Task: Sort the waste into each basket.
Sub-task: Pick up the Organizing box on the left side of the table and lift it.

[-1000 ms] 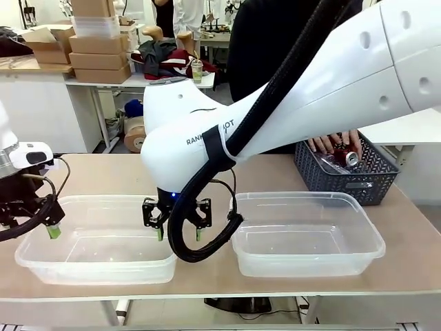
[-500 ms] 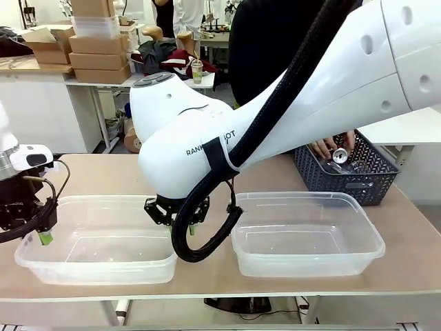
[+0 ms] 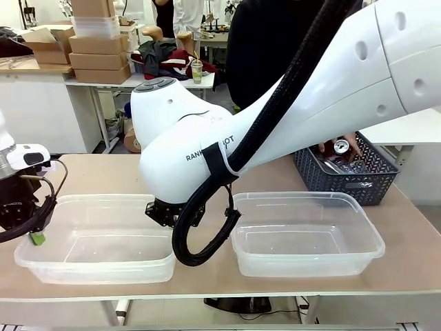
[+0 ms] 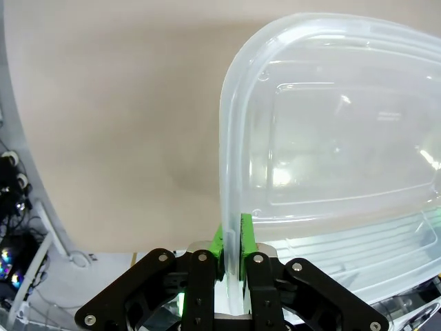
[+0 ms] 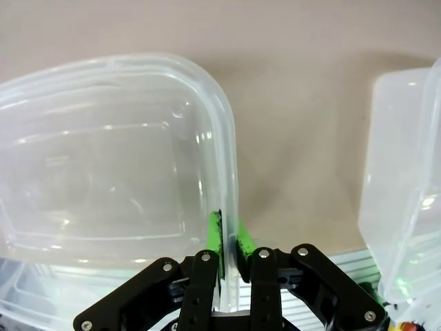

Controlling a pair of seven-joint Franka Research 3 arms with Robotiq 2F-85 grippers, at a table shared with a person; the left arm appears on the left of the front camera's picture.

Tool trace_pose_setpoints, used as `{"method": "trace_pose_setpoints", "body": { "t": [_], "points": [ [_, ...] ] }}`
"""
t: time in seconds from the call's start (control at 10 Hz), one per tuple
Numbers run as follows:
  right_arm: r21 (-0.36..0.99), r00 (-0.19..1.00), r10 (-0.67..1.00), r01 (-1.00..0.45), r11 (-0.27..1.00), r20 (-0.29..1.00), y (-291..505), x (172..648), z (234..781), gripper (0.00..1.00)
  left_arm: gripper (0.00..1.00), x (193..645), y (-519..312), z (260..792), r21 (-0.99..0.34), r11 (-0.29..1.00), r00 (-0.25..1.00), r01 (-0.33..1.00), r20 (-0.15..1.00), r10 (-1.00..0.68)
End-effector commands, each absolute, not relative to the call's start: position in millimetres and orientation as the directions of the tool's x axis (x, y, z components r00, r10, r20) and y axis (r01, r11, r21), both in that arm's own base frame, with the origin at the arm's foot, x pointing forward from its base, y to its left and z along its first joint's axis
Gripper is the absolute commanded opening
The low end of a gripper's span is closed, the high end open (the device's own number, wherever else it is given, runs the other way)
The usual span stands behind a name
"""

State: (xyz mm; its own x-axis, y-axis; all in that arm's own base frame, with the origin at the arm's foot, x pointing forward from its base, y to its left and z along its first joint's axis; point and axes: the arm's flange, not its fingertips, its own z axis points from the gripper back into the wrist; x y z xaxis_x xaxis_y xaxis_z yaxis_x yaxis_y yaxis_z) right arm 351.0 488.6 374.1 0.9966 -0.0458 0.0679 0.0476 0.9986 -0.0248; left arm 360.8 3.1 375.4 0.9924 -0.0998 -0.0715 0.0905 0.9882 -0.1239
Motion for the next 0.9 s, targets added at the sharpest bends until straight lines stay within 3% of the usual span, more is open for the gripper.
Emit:
{"method": "trace_pose_setpoints", "body": {
  "t": [0.0, 0.4, 0.6, 0.7, 0.8],
  "points": [
    [-0.022, 0.994, -0.075, 0.077, 0.997, 0.075, 476.3, 347.4, 370.2, 0.00, 0.00, 349.0, 5.0, 377.4, -0.140, 0.989, 0.996, 0.040, -0.072, -0.050],
    [-0.015, 0.999, 0.040, -0.041, 0.999, -0.034, 422.8, 371.9, 422.2, 0.00, 0.00, 384.5, 1.3, 435.3, -0.115, 0.984, 0.988, -0.136, -0.093, 0.126],
    [-0.066, 0.995, 0.071, -0.076, 0.995, -0.073, 402.3, 380.1, 450.7, 0.00, 0.00, 409.6, -15.2, 485.7, -0.150, 0.978, 0.989, -0.146, -0.011, 0.146],
    [-0.067, 0.996, 0.080, -0.082, 0.994, -0.030, 392.1, 379.9, 465.2, 0.00, 0.00, 411.9, -23.1, 508.2, -0.164, 0.979, 0.991, -0.121, 0.042, 0.129],
    [0.007, 0.994, 0.110, -0.109, 0.994, -0.030, 386.6, 373.3, 474.3, 0.00, 0.00, 389.0, -24.2, 460.3, -0.156, 0.981, 0.993, -0.112, -0.063, 0.103]
  ]
}}
